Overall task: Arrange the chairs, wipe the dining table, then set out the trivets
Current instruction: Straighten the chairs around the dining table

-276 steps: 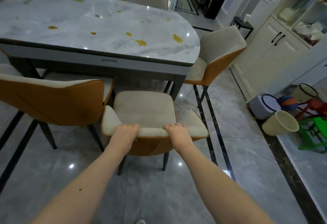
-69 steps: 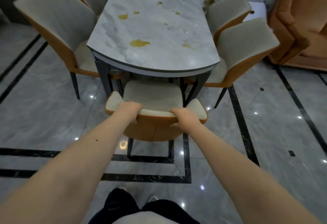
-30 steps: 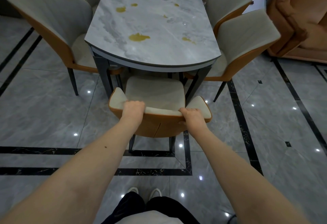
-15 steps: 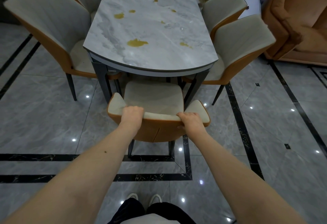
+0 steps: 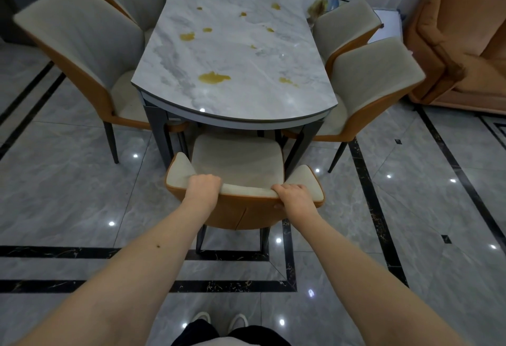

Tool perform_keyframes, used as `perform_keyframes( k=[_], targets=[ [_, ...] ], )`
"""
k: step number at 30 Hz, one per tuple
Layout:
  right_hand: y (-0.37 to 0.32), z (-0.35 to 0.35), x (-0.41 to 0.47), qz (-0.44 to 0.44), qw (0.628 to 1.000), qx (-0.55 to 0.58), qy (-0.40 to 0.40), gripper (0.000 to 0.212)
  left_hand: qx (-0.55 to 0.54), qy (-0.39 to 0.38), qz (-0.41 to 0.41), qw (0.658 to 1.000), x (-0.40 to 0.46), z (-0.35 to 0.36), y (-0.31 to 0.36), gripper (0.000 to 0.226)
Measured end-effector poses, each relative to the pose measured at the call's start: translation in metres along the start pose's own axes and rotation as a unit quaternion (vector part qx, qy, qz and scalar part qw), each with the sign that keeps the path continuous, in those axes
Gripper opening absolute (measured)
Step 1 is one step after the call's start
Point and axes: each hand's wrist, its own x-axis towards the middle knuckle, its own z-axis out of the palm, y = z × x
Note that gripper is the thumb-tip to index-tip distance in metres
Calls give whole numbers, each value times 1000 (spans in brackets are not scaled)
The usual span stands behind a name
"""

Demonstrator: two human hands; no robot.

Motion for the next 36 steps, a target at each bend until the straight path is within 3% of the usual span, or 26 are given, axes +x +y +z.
perform_keyframes(
  k=[5,24,36],
  targets=[
    [-1,-2,4,-5,1000,-6,-1,40,-4,0,5,1000,4,0,-4,27],
    [-4,-12,50,18,1000,11,4,28,-21,19,7,1000,47,-8,-23,24],
    [1,-22,76,20,1000,15,2,36,-16,25,-3,1000,78,-13,-28,24]
  ],
)
